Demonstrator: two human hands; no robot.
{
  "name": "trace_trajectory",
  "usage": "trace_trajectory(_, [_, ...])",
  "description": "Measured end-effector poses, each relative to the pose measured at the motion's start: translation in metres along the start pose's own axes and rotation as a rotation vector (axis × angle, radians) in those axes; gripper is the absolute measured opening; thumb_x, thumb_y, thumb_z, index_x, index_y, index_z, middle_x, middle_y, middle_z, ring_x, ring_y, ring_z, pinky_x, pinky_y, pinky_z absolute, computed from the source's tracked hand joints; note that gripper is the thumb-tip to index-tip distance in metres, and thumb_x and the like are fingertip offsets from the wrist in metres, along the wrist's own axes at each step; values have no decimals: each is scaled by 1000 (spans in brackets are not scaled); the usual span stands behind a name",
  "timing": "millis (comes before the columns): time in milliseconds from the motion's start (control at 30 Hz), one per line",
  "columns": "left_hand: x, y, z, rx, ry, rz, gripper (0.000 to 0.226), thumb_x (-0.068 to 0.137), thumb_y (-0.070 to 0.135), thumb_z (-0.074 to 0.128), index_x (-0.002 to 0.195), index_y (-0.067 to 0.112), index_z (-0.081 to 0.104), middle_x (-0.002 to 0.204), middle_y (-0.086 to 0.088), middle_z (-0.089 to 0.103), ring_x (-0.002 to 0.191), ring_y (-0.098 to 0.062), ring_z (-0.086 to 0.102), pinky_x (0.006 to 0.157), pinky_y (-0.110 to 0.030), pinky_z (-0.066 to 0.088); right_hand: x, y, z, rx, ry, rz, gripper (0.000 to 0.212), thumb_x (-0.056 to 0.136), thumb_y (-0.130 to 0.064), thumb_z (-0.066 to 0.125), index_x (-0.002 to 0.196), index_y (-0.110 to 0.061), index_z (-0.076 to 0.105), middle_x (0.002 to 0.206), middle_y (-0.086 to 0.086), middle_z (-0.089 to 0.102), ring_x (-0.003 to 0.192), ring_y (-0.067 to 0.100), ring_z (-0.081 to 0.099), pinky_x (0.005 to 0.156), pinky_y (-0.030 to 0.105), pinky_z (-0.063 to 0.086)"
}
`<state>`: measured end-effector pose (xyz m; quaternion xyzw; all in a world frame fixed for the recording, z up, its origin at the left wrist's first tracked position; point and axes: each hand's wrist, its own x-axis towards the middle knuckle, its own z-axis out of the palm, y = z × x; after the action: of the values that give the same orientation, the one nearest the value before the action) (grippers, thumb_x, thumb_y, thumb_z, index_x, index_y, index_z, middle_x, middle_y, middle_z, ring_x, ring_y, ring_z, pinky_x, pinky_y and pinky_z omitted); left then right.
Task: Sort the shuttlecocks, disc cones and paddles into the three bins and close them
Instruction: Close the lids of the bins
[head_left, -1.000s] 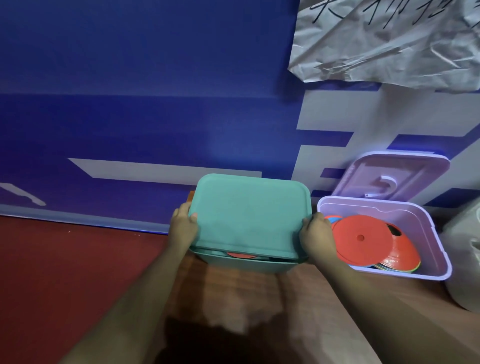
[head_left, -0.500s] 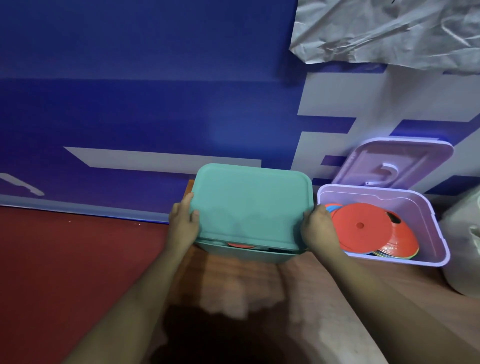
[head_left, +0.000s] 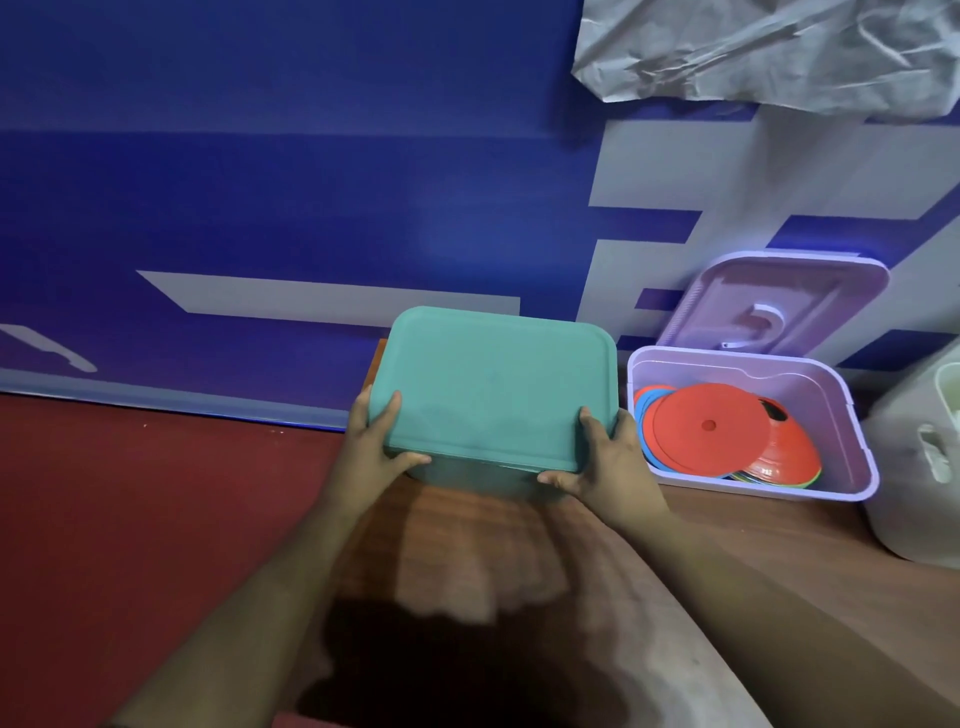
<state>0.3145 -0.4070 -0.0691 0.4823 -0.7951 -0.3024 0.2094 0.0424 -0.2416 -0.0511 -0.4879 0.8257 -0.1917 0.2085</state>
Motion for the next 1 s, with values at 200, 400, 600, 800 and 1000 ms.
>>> trace_trajectory(200, [-10,-1,9,100,37,11,87,71,29,84,144,13,41,152,-14,18,144,-25,19,117,-33,21,-12,7,9,-52,121,-65,86,73,-48,77,140,-7,42,129,23,37,120,41,46,102,41,42])
trace_trajectory(400, [-10,-2,8,149,-12,6,88,72,36,81,146,15,37,153,-15,15,144,-26,17,118,-38,23,-26,10,14,85,70,-22,84,82,-48,69,148,-9,34,149,20,22,138,32,31,114,29,25])
trace_trajectory(600, [-7,8,6,-138,53,-153,46,95,24,57,140,16,47,148,-10,31,140,-20,30,117,-31,22,-22,9,7,322,231,96,33,100,-24,46,129,-10,54,118,12,64,111,30,59,91,30,42])
trace_trajectory(800, [-3,31,8,-256,201,-308,51,95,8,46,144,7,31,128,2,45,112,-13,45,93,-23,33,-14,-4,4,506,278,290,31,93,-7,47,124,-3,51,118,18,63,107,35,58,86,35,42])
trace_trajectory(1000, [11,25,1,-314,192,-426,34,81,1,50,112,13,47,102,-4,59,95,-26,57,69,-31,40,-1,0,-5,512,225,389,8,82,-6,48,89,-3,47,91,17,54,83,29,49,72,33,35])
